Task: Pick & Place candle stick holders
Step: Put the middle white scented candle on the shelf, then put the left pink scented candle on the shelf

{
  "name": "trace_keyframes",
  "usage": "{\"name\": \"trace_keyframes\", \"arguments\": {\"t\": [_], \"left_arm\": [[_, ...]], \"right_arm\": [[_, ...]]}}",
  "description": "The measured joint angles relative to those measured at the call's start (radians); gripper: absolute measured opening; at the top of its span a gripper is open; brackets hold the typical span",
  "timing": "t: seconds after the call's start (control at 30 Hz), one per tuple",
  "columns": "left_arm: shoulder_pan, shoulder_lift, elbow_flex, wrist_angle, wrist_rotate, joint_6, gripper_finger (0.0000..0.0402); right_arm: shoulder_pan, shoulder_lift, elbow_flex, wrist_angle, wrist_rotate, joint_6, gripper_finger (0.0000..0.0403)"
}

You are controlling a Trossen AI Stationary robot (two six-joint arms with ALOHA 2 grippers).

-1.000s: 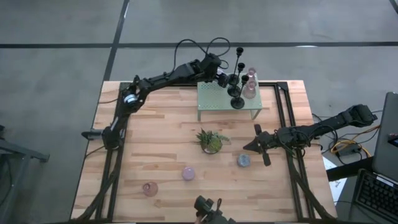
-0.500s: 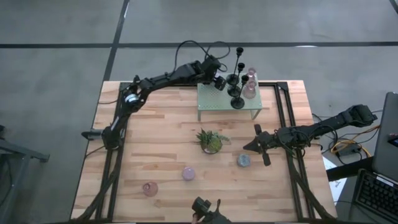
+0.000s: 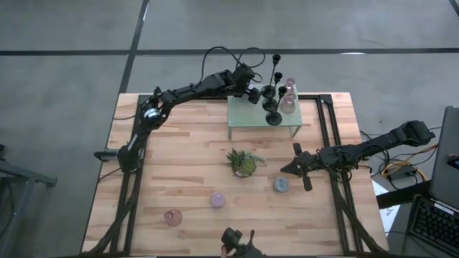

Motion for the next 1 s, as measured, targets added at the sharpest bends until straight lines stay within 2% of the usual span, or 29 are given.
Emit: {"name": "trace_keyframes", "arguments": {"t": [0.37,0.63,1.0], "left_arm": [[-0.018,-0.028,0.063,-0.004,0.001,0.03,0.0354],[-0.043,-0.036,0.137,-0.106,0.003,0.046,0.0353],[-0.067,-0.05,0.145,-0.143,0.003,0.035,0.0353]], "right_arm": [[0.0,0.0,0.0,0.0,-0.001,0.0,0.0009],[0.0,0.0,0.0,0.0,-0.001,0.0,0.0009],[0.0,0.0,0.0,0.0,-0.001,0.0,0.0009]]}}
